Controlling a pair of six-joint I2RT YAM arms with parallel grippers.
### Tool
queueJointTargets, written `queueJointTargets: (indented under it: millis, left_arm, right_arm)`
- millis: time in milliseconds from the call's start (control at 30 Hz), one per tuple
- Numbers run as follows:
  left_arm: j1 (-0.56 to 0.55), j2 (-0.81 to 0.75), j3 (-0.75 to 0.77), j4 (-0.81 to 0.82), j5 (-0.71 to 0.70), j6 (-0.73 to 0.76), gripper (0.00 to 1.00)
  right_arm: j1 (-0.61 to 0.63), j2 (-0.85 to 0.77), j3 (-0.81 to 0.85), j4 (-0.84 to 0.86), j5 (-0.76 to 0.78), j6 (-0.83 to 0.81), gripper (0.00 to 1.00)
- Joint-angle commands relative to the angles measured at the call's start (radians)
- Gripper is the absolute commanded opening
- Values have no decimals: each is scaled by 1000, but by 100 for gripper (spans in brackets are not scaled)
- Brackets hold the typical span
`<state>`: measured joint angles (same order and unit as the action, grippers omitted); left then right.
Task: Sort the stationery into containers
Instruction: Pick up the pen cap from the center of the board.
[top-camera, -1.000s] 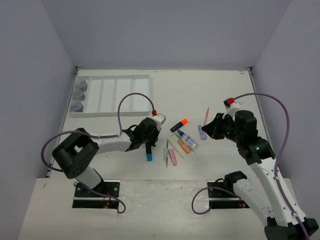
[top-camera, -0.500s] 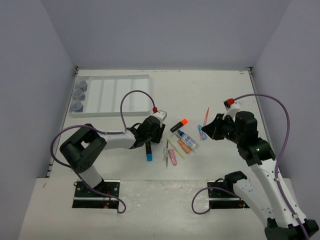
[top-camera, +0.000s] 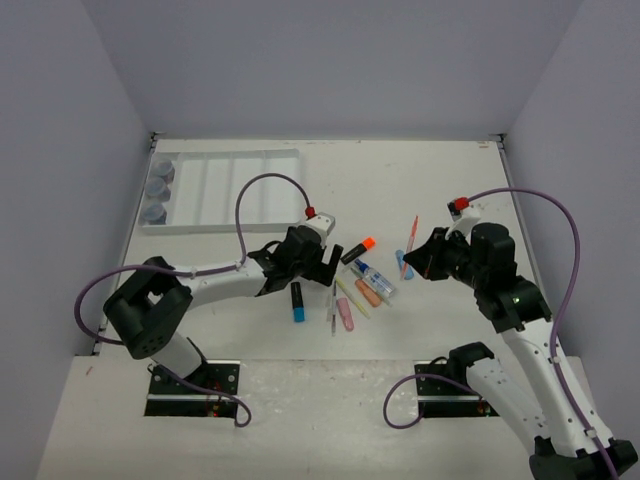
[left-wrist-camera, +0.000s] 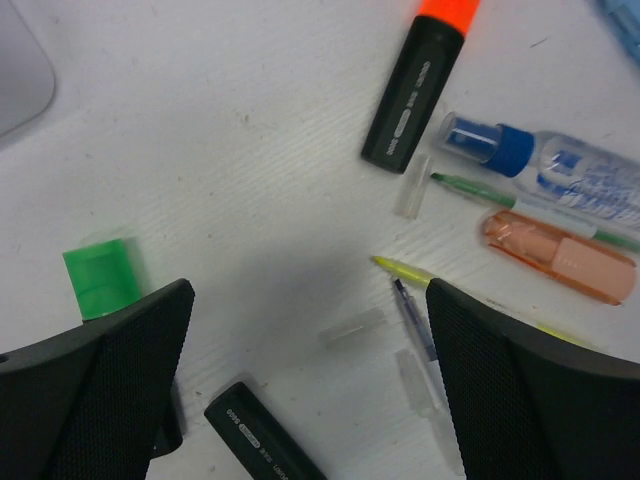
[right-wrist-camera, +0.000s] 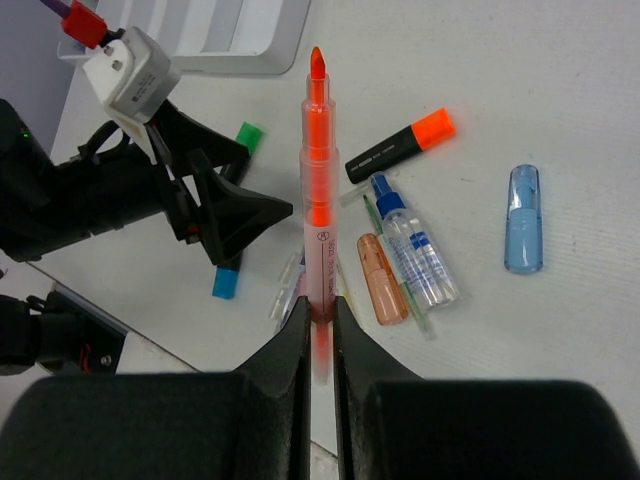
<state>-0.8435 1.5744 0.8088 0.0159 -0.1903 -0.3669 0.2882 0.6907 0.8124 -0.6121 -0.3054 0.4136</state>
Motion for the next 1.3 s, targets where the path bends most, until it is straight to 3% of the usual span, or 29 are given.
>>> queueJointTargets:
  millis: [0, 167, 333, 400, 533, 567, 633, 733, 900, 967, 1267]
  left_arm:
    - [-36, -69, 71, -62, -42, 13, 100]
    - [-103, -33, 215, -281, 45, 169, 100]
    - [-200, 83, 424, -680, -135, 224, 100]
    - [-203, 97, 458, -740, -168, 255, 100]
    - [-191, 85, 470, -758, -192, 378, 98]
    - [-187, 86, 481, -761, -197, 406, 95]
    - [-187, 80, 475, -742, -190, 489, 78]
    - [-178, 58, 398, -688, -57, 601, 76]
    - [-48, 56, 343, -612, 257, 709, 49]
    - [-11, 76, 343, -602, 316, 724, 31]
    - [9, 204, 388, -612, 412, 713, 34]
  right_arm:
    - [5, -14, 1, 29, -16, -20, 0]
    - [5, -24, 4, 25, -17, -24, 0]
    - [5, -35, 3, 35, -30, -24, 0]
    - [6, -37, 2, 47, -42, -21, 0]
    - [5, -56, 4, 55, -70, -24, 0]
    - [5, -62, 6, 55, -72, -26, 0]
    - [5, -75, 8, 55, -75, -30, 0]
    - [5, -87, 10, 54, -80, -31, 0]
    - [5, -105, 1, 60, -95, -33, 0]
    - [5, -112, 2, 54, -92, -35, 0]
    - [5, -116, 4, 48, -87, -36, 0]
